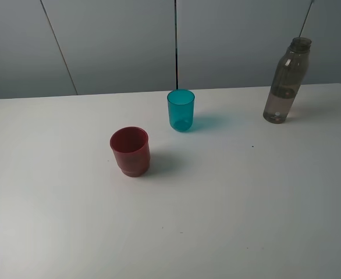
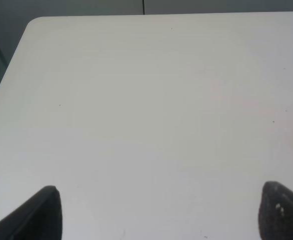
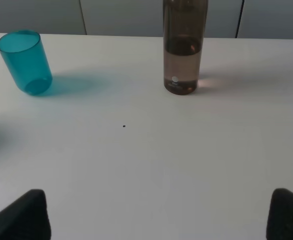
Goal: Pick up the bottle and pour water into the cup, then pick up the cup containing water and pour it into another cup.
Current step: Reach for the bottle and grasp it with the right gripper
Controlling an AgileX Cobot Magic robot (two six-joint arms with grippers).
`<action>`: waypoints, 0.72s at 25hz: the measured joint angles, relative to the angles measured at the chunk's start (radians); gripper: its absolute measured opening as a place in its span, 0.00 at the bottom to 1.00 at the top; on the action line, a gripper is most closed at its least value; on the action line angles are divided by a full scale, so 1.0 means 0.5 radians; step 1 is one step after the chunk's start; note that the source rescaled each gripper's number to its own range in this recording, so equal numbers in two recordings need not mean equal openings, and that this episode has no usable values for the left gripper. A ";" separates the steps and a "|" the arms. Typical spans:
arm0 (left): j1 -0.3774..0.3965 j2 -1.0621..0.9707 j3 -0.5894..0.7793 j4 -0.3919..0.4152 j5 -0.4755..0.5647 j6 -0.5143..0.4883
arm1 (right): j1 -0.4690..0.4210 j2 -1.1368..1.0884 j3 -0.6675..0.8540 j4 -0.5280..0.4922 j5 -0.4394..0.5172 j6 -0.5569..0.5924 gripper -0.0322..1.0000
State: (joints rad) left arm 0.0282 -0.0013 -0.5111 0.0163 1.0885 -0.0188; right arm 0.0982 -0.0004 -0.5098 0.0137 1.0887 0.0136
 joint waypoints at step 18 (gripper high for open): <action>0.000 0.000 0.000 0.000 0.000 0.000 | 0.000 0.000 0.000 0.000 0.000 0.000 0.80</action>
State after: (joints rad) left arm 0.0282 -0.0013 -0.5111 0.0163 1.0885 -0.0188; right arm 0.0982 -0.0004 -0.5098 0.0137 1.0887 0.0136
